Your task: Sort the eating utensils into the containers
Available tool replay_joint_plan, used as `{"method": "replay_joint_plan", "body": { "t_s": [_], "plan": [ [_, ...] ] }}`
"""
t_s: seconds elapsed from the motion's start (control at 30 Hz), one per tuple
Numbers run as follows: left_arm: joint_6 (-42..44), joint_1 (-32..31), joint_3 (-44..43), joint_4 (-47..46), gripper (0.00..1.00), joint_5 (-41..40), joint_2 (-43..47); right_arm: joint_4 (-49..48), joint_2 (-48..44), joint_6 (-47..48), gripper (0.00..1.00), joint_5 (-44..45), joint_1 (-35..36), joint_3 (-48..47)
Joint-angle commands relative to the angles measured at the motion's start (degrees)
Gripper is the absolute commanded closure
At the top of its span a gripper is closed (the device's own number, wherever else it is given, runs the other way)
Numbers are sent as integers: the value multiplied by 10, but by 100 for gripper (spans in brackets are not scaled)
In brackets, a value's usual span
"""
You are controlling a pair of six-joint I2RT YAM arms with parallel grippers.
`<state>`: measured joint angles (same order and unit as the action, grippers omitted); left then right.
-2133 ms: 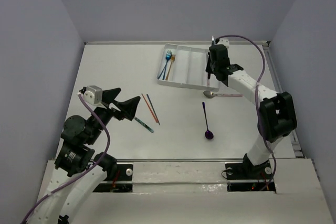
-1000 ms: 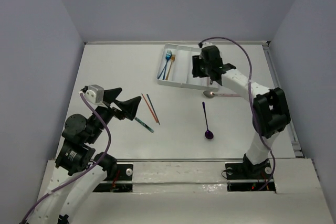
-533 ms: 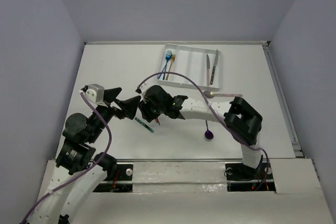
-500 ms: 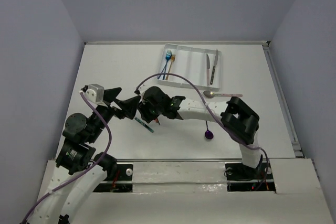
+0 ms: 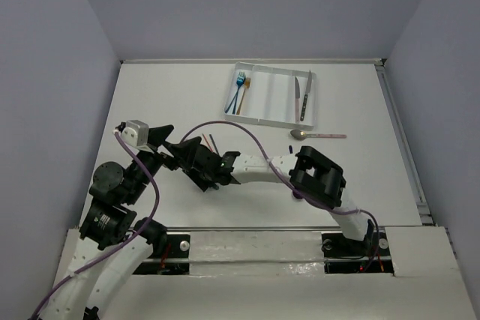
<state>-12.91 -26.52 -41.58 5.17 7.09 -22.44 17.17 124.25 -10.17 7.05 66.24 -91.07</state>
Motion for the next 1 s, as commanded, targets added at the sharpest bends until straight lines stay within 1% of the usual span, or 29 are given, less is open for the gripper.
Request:
{"method": "replay_joint_plan", "body": {
  "t_s": [0.0,0.03,0.1,0.13,0.2,0.23,0.37,0.43,0.47,0.57,0.6,0.67,0.7,0.8,0.83,0.9,0.93,0.97],
  "plan": [
    [4,2,-8,-28,1,6,6,30,17,3,57,41,17,-33],
    [3,2,-8,-28,1,6,7,36,20,3,67,45,23,-36],
    [4,2,-8,-27,1,5,8,44,32,2,73,50,23,-49],
    [4,2,-8,-27,1,4,8,50,35,-1,80,53,23,-53],
    [4,2,-7,-27,1,5,8,51,39,-5,90,56,23,-58],
    [4,2,-7,-27,1,4,8,47,37,-13,100,60,23,-62],
    [4,2,-7,-27,1,3,10,7,4,-27,100,96,23,-56],
    [4,2,-8,-27,1,4,9,-17,-22,-36,100,110,9,-45],
    [4,2,-7,-27,1,5,9,-43,-55,-49,100,107,-8,-23],
    [4,2,-7,-27,1,6,10,-97,-112,-70,100,111,-44,37],
    [3,2,-7,-27,1,6,10,-103,-144,-75,100,119,-75,50],
    [3,2,-6,-28,1,6,11,-112,-171,-86,100,125,-114,75],
    [3,2,-6,-27,1,6,12,-115,-193,-92,100,125,-157,98],
    [3,2,-6,-28,1,8,12,-138,-232,-100,100,117,-224,143],
    [3,2,-6,-28,1,10,13,-144,-238,-101,100,115,-266,149],
    [3,2,-6,-28,1,10,13,-147,-245,-99,100,105,-305,154],
    [3,2,-6,-28,1,10,12,-142,-243,-99,100,99,-343,147],
    [3,2,-7,-28,1,10,11,-138,-239,-98,100,93,-360,142]
  ]
}}
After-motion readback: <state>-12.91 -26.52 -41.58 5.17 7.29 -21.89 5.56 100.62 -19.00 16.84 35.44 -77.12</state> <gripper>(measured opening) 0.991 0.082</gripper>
